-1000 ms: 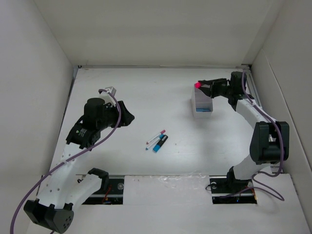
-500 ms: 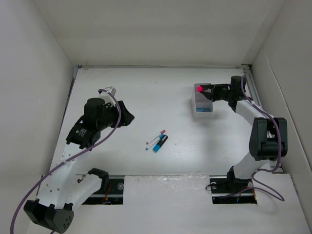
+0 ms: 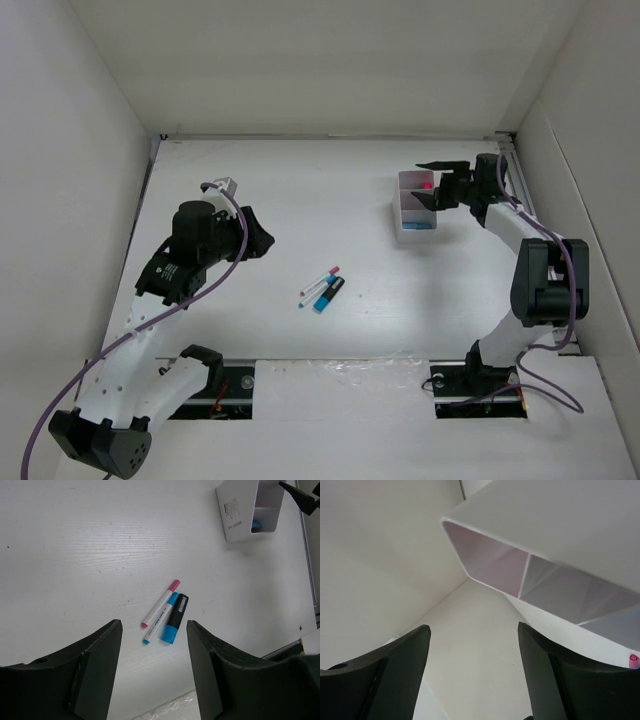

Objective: Sort the stationery into containers
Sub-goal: Place the stationery into the container, then grab a piece of stationery with the right arm

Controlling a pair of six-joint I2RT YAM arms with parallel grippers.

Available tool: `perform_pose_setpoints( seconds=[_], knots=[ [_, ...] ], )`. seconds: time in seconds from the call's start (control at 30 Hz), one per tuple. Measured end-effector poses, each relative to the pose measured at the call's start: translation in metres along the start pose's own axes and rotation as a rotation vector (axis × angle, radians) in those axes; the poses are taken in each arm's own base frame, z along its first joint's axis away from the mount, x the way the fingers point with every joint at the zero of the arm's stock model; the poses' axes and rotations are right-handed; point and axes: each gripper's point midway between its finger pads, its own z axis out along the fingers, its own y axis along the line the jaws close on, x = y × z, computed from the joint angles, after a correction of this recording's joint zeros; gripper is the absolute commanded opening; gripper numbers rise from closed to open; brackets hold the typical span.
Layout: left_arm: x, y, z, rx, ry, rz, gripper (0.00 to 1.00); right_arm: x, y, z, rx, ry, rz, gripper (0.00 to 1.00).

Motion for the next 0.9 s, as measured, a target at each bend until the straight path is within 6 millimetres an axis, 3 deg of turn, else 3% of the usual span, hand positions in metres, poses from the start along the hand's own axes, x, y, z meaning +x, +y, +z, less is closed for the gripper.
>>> perform_pose_setpoints(
  seconds=[0.07, 0.13, 0.17, 0.2, 0.33, 0.4, 0.5, 0.53, 0.57, 0.67, 0.8, 0.9],
  knots=[
    [0.000, 0.000, 0.000, -0.001, 0.000, 0.000, 0.51, 0.000, 0.008, -0.003, -0.014, -0.005, -0.019, 0.77],
    [0.000, 0.000, 0.000, -0.001, 0.000, 0.000, 0.51, 0.003, 0.016, -0.008, -0.031, -0.007, -0.054, 0.69],
    [0.000, 0.000, 0.000, -0.002, 0.000, 0.000, 0.51, 0.008, 0.021, -0.011, -0.037, -0.006, -0.078, 0.63],
    [0.000, 0.001, 0.000, -0.004, -0.001, 0.000, 0.51, 0.013, 0.025, -0.016, -0.041, -0.006, -0.114, 0.45],
    [0.000, 0.001, 0.000, -0.008, -0.003, 0.000, 0.51, 0.052, 0.031, -0.028, -0.008, -0.016, -0.334, 0.15],
    [-0.001, 0.002, 0.000, -0.010, -0.004, 0.000, 0.51, 0.084, 0.022, -0.030, 0.035, -0.018, -0.475, 0.15],
    [-0.001, 0.002, 0.000, -0.011, -0.004, 0.000, 0.51, 0.142, -0.019, -0.032, 0.131, 0.021, -0.674, 0.26],
    [-0.001, 0.002, 0.000, -0.011, -0.004, 0.000, 0.51, 0.159, -0.039, -0.033, 0.175, 0.038, -0.735, 0.34],
    [-0.001, 0.002, 0.000, -0.012, -0.004, 0.001, 0.51, 0.173, -0.060, -0.034, 0.220, 0.059, -0.789, 0.49],
    [-0.001, 0.003, 0.001, -0.015, -0.003, 0.000, 0.51, 0.202, -0.125, -0.040, 0.369, 0.113, -0.922, 0.71],
    [0.000, 0.003, 0.002, -0.017, 0.001, -0.001, 0.51, 0.217, -0.192, -0.045, 0.561, 0.126, -1.076, 0.74],
    [0.000, 0.003, 0.002, -0.017, 0.001, -0.001, 0.51, 0.226, -0.232, -0.040, 0.673, 0.133, -1.173, 0.72]
  ],
)
